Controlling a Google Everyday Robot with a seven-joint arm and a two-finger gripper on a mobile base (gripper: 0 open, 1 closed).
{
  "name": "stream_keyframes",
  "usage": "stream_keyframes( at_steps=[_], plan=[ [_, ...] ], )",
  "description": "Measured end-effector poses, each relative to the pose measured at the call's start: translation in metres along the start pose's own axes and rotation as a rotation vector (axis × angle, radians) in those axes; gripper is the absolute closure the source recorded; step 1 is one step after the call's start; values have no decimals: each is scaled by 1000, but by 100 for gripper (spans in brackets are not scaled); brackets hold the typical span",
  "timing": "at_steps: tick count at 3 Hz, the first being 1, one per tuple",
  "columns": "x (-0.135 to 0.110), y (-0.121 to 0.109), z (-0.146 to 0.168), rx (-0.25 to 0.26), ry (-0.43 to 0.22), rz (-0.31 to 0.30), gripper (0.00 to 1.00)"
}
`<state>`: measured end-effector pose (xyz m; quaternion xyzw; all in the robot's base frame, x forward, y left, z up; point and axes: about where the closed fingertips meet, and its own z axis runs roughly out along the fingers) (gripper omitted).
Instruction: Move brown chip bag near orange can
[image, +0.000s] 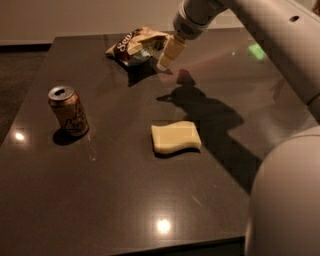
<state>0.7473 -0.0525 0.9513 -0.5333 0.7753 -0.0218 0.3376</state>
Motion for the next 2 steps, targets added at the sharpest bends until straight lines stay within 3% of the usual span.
stream_keyframes(
  at_steps=[2],
  plan=[
    [-40, -25, 47, 41, 2, -14, 4]
  ],
)
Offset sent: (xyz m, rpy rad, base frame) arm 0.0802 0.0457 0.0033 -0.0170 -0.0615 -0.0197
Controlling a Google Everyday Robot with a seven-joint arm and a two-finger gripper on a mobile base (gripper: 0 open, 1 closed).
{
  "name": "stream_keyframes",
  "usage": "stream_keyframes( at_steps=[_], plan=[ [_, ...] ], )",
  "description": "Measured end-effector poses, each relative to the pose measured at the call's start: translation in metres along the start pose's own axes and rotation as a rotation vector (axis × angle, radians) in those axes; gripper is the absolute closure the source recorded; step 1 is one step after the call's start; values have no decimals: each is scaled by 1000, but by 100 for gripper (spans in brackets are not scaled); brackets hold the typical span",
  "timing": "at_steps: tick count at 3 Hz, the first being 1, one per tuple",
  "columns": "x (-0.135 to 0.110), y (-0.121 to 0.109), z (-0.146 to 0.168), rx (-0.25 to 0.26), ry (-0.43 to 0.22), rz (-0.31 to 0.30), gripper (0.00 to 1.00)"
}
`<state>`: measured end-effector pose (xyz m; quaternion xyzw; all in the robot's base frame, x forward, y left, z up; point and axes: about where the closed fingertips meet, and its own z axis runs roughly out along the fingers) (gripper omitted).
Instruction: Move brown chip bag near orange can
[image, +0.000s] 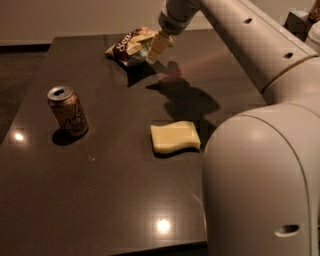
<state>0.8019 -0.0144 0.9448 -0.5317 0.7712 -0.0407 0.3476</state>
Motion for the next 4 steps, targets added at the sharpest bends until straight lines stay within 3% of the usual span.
stream_keyframes(
  at_steps=[1, 2, 4],
  plan=[
    [-14, 1, 11, -4, -7, -10, 26],
    [-25, 7, 19, -22, -17, -21, 56],
    [-33, 22, 0, -50, -75, -60, 100]
  ],
)
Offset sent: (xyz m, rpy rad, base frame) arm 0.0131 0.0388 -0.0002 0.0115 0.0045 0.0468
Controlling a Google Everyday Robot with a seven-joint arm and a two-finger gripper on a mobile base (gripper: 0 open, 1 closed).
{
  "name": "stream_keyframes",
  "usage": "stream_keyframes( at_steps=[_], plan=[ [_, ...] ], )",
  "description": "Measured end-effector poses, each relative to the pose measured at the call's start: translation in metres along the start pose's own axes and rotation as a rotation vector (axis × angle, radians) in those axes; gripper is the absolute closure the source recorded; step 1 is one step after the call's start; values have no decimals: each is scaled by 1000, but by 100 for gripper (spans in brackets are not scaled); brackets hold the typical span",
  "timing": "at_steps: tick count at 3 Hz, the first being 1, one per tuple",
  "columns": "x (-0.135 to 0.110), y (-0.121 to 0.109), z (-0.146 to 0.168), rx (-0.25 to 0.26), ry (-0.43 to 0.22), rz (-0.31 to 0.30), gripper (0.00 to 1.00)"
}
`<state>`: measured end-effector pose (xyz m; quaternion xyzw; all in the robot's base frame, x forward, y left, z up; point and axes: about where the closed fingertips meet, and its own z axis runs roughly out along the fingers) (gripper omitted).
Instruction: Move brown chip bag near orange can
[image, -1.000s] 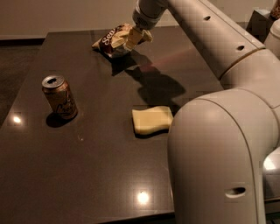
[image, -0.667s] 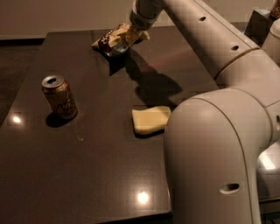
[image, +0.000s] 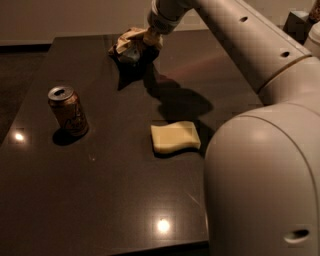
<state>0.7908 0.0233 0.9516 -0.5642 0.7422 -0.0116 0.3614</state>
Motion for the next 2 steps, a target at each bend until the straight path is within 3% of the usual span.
stream_keyframes(
  at_steps=[1, 2],
  plan=[
    [-6, 26, -36, -22, -90, -57, 100],
    [-8, 91, -77, -89, -200, -155, 100]
  ],
)
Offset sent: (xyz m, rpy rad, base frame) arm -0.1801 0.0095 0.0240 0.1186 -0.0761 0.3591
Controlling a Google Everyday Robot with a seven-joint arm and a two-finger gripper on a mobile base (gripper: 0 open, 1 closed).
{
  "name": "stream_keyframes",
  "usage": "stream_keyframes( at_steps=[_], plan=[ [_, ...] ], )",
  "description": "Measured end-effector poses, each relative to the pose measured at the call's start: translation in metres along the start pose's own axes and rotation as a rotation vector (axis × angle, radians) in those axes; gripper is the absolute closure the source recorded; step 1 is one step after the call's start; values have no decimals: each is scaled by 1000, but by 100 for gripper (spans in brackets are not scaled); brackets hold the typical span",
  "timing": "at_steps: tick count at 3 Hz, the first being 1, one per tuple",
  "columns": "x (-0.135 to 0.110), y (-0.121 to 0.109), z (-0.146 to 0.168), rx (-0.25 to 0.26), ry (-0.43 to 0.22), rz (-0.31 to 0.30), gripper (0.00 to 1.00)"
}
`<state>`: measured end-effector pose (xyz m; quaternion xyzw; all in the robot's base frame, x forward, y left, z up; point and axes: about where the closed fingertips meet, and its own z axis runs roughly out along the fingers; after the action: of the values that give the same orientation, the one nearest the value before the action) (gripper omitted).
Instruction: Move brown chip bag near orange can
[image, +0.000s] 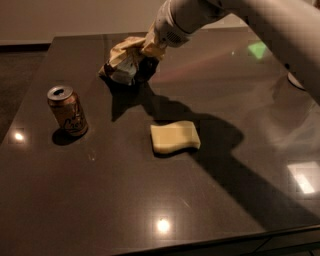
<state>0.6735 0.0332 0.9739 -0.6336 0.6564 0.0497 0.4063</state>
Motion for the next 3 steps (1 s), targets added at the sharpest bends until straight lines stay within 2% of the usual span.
stream_keyframes(
  at_steps=[2, 3],
  plan=[
    [-30, 90, -13, -134, -111, -101, 100],
    [-53, 124, -16, -193, -158, -158, 82]
  ],
)
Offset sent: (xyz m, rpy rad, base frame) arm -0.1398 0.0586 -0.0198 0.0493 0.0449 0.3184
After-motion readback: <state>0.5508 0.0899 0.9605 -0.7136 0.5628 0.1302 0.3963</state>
